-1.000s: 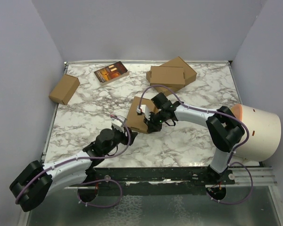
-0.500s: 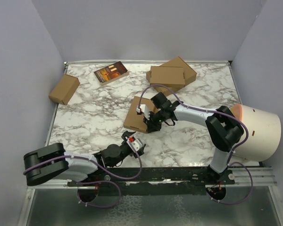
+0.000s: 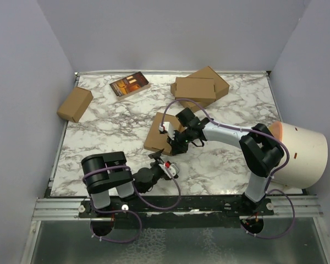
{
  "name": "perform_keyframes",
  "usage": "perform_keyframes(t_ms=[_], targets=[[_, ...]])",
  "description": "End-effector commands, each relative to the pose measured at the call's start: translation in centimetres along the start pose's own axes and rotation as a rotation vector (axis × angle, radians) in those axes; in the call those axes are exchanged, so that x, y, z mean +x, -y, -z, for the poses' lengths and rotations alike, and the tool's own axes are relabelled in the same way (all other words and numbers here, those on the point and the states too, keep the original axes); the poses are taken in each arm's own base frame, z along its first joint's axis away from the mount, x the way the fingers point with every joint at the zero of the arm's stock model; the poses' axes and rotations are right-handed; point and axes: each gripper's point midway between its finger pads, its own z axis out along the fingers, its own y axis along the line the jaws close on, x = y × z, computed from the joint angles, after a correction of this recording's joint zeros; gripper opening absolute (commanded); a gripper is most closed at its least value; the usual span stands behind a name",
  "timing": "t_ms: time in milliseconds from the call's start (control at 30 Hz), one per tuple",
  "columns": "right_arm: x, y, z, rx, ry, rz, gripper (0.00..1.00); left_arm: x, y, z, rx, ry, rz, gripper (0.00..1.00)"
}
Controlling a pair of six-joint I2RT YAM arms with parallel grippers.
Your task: Fold the paper box
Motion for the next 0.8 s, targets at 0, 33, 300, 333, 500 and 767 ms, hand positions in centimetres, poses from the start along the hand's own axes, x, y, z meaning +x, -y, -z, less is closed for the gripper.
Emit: perform_keyframes(t_ms=[0,33,300,333,500,767], targets=[[-1.2,-0.1,-0.5,-0.026,0.03,0.006,0.01,-2.3,-1.0,-1.4,-0.08,0.083,0.033,0.88],[-1.2,-0.1,-0.6,-0.028,0.029,0.004,0.01,-2.0,-0.9,-1.6,-0.082,0.07,0.031,0.88],[-1.2,-0.1,-0.8,-0.026,0.024,-0.001,0.01,0.4,-0.4,-1.9,-0.097,-0.006,0.018,0.87],[-1.2,-0.1,-0.8,-0.025,0.024,-0.003,0.01,0.7,-0.3,-2.0,-0.101,-0.014,0.015,0.86],[-1.2,0.0,-0.9,-0.02,0.023,-0.004,0.01,1.2,-0.9,-1.9,-0.14,-0.024,0.001,0.81],[-1.1,0.2,-1.2,-0.016,0.016,-0.012,0.01,1.7,-1.7,-1.8,-0.153,-0.024,0.03,0.71]])
